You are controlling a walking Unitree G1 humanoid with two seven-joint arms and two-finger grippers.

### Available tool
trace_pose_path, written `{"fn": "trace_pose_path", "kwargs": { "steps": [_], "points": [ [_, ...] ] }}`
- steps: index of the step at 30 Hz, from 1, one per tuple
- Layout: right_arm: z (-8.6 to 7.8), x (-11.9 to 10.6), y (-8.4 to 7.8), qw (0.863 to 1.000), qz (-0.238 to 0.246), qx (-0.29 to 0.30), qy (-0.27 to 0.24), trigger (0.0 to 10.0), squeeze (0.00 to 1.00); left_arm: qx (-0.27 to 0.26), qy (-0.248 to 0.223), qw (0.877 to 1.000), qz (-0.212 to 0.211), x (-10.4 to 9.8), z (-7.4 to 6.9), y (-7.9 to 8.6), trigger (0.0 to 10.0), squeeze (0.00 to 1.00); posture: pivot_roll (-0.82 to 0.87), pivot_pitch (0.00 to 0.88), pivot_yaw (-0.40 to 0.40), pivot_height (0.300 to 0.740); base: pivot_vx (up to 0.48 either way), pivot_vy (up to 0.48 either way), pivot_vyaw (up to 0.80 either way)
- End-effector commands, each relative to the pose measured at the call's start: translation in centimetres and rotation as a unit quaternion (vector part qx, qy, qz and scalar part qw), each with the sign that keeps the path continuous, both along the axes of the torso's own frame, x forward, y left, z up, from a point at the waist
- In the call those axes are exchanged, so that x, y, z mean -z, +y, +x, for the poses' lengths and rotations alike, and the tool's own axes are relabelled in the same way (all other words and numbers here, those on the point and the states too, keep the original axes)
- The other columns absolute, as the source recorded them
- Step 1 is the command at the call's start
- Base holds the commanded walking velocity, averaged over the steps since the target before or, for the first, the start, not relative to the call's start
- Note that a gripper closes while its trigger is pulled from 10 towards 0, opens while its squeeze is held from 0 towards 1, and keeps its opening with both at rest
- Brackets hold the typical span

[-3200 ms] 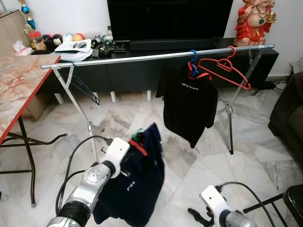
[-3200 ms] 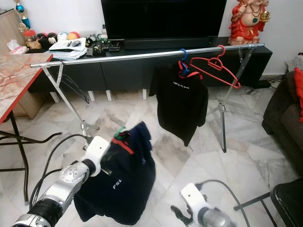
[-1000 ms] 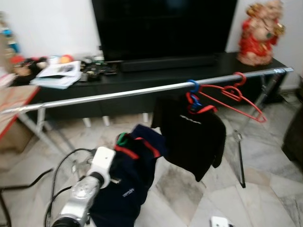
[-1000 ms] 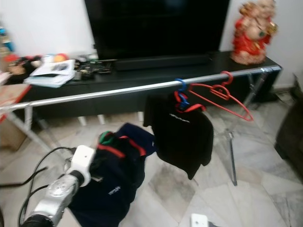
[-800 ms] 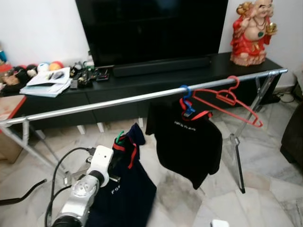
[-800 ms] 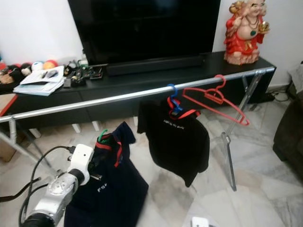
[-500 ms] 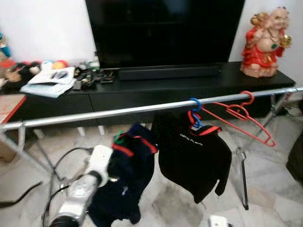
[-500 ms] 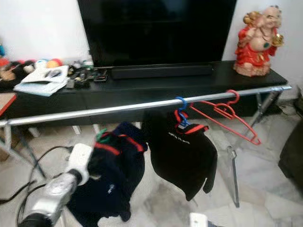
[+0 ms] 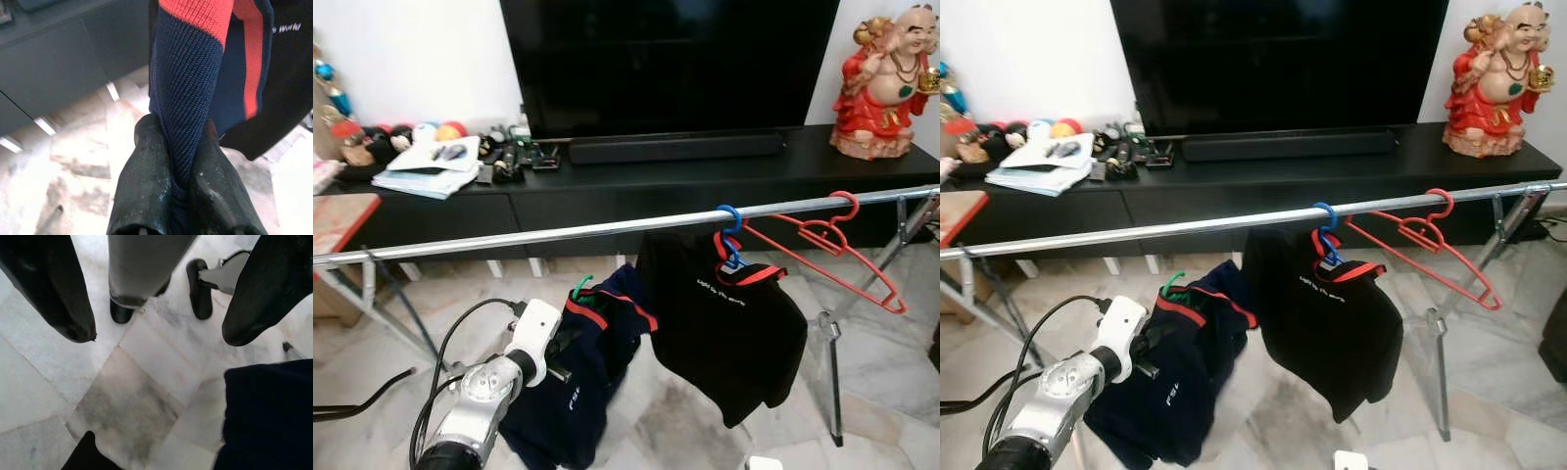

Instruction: Hang hanger

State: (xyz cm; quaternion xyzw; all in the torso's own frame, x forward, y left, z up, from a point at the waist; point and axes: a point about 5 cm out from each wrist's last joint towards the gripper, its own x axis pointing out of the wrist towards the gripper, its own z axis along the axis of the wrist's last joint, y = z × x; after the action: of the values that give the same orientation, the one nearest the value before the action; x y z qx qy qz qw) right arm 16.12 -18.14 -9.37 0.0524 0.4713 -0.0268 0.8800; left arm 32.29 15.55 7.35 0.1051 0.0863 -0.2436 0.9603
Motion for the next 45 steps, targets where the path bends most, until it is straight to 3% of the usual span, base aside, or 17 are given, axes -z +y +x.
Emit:
{"fn": "trace_pose_path", "kwargs": {
  "steps": [1, 6, 13, 24, 26, 29, 33, 36, 38, 45],
  "points": [
    [-0.3, 0.1, -0.1, 1.000, 0.001, 0.001, 0.006, 10.0, 0.00, 0.012, -0.021, 1.000, 0.002, -1.5, 1.1, -0.3, 10.0, 0.00, -0.05, 0.021, 0.088, 0.740, 0.000, 0.000, 0.00],
    [-0.5, 0.2, -0.5, 1.000, -0.002, 0.004, 0.010, 10.0, 0.00, 0.032, -0.026, 0.999, 0.010, -2.4, 2.1, -1.4, 10.0, 0.00, -0.05, 0.021, 0.090, 0.740, 0.000, 0.000, 0.00],
    [-0.6, 0.2, -0.6, 1.000, -0.006, 0.003, 0.014, 10.0, 0.00, 0.015, -0.016, 1.000, 0.019, -3.2, 3.8, -2.5, 10.0, 0.00, -0.05, 0.022, 0.091, 0.740, 0.000, 0.000, 0.00],
    [-1.0, 0.4, -0.7, 1.000, -0.009, 0.005, 0.018, 10.0, 0.00, -0.016, -0.008, 1.000, 0.019, -3.3, 4.6, -3.0, 10.0, 0.00, -0.06, 0.030, 0.095, 0.740, 0.000, 0.000, 0.00],
    [-1.1, 0.4, -0.7, 1.000, -0.009, 0.006, 0.018, 10.0, 0.00, -0.011, -0.022, 1.000, -0.005, -3.6, 4.5, -2.9, 10.0, 0.00, -0.07, 0.031, 0.099, 0.740, 0.000, 0.000, 0.00],
    [-1.1, 0.4, -0.7, 1.000, -0.009, 0.008, 0.016, 10.0, 0.00, -0.020, -0.036, 0.999, 0.001, -3.1, 4.0, -1.9, 10.0, 0.00, -0.07, 0.030, 0.099, 0.740, 0.000, 0.000, 0.00],
    [-1.2, 0.4, -0.8, 1.000, -0.009, 0.005, 0.017, 10.0, 0.00, -0.075, -0.045, 0.996, -0.013, -2.0, 2.8, 0.8, 10.0, 0.00, -0.06, 0.027, 0.097, 0.740, 0.000, 0.000, 0.00],
    [-1.3, 0.4, -0.7, 1.000, -0.010, 0.001, 0.018, 10.0, 0.00, -0.121, -0.057, 0.991, -0.020, -1.3, 1.5, 2.6, 10.0, 0.00, -0.05, 0.025, 0.093, 0.740, 0.000, 0.000, 0.00],
    [-1.2, 0.4, -0.7, 1.000, -0.010, -0.005, 0.016, 10.0, 0.00, -0.182, -0.055, 0.982, 0.004, -0.2, 0.2, 4.3, 10.0, 0.00, -0.05, 0.018, 0.090, 0.740, 0.000, 0.000, 0.00],
    [-0.6, 0.2, -0.6, 1.000, -0.016, -0.021, 0.011, 10.0, 0.00, -0.200, -0.055, 0.978, 0.009, 0.7, -0.9, 4.7, 10.0, 0.00, -0.05, 0.008, 0.077, 0.740, 0.000, -0.077, 0.00]
  ]
}}
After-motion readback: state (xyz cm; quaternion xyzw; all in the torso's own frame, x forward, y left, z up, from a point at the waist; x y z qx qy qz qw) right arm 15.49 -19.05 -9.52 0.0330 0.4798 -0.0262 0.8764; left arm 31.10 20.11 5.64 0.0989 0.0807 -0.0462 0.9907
